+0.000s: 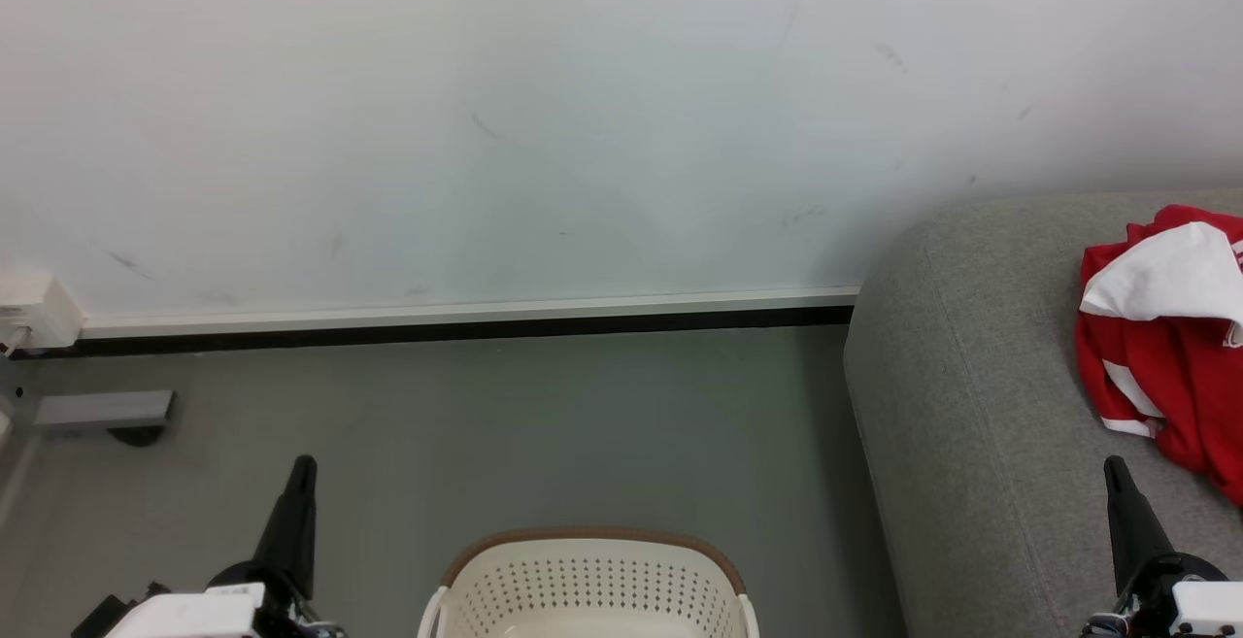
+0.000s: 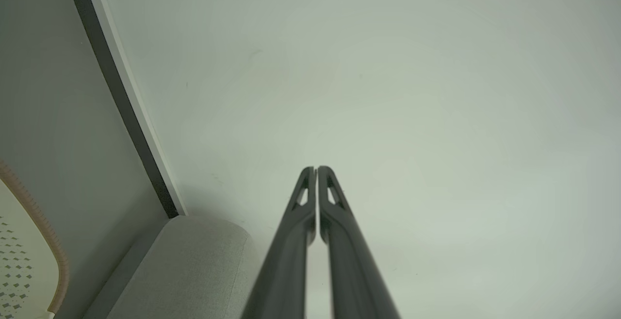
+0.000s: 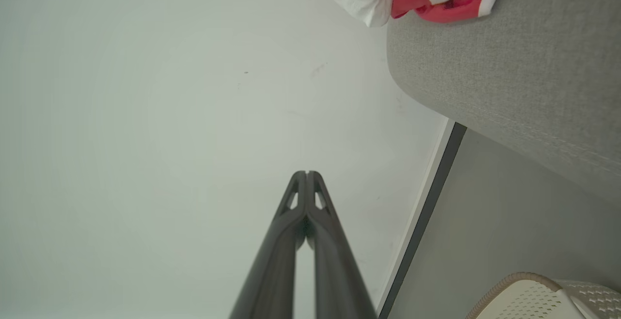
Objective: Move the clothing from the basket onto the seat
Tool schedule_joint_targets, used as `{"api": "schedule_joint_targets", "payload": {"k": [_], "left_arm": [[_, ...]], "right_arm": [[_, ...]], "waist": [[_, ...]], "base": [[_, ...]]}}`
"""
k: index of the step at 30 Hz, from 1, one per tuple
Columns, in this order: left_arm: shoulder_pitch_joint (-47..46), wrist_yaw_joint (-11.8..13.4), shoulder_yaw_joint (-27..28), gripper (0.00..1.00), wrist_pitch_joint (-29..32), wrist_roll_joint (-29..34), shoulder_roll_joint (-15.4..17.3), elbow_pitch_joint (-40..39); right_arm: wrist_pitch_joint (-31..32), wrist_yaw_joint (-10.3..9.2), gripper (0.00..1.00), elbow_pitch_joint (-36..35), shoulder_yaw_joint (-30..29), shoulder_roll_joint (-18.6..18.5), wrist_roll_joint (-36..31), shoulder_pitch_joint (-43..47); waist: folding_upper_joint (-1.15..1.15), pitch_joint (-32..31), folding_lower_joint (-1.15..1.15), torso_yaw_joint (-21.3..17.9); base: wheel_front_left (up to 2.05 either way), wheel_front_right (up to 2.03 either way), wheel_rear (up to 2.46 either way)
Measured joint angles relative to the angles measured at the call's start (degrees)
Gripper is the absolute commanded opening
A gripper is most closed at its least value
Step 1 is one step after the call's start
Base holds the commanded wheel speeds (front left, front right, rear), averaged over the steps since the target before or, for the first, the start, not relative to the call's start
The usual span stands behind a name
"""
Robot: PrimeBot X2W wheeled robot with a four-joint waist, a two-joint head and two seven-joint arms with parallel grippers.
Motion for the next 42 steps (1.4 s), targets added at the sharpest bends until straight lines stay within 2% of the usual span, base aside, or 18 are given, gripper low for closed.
{"api": "schedule_joint_targets", "payload": {"k": [42], "left_arm": [[-0.01,0.00,0.00,0.00,0.00,0.00,0.01,-0.01]], "right_arm": [[0.02,0.00,0.00,0.00,-0.13,0.08,-0.02,-0.01]], "waist": [[0.00,0.00,0.00,0.00]], "base": [[0.00,0.00,0.00]]}}
